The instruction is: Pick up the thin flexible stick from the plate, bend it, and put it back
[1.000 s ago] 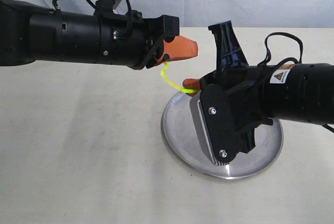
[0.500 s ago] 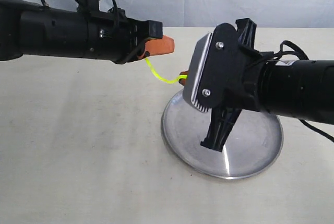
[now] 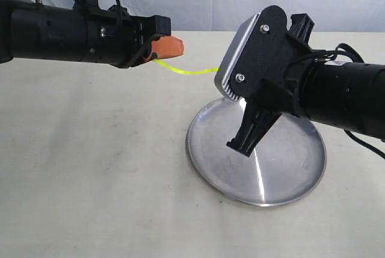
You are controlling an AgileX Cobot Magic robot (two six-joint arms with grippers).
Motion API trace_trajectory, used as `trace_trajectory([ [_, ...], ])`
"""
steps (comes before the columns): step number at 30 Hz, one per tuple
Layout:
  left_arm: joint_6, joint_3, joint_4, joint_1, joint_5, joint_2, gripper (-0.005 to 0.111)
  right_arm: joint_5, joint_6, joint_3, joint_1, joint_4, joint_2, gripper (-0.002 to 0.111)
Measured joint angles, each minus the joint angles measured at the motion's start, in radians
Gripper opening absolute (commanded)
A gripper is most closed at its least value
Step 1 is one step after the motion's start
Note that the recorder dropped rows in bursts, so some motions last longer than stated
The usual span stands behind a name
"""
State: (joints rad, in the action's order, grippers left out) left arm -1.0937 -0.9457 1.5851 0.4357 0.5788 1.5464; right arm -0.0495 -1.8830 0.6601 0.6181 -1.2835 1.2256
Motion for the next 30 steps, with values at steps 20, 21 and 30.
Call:
trace_trajectory([
  [20, 0.000, 0.000, -0.015, -0.126, 0.053, 0.000, 0.058, -0.205, -0.036, -0.091, 0.000, -0.246, 0.039, -0.001],
  [21, 0.000, 0.000, -0.015, -0.139, 0.051, 0.000, 0.058, -0.207, -0.040, -0.101, 0.000, -0.274, 0.039, -0.001],
  [30, 0.018, 0.000, -0.041, -0.194, 0.048, 0.000, 0.058, -0.217, -0.053, -0.147, 0.000, -0.448, 0.039, -0.001],
])
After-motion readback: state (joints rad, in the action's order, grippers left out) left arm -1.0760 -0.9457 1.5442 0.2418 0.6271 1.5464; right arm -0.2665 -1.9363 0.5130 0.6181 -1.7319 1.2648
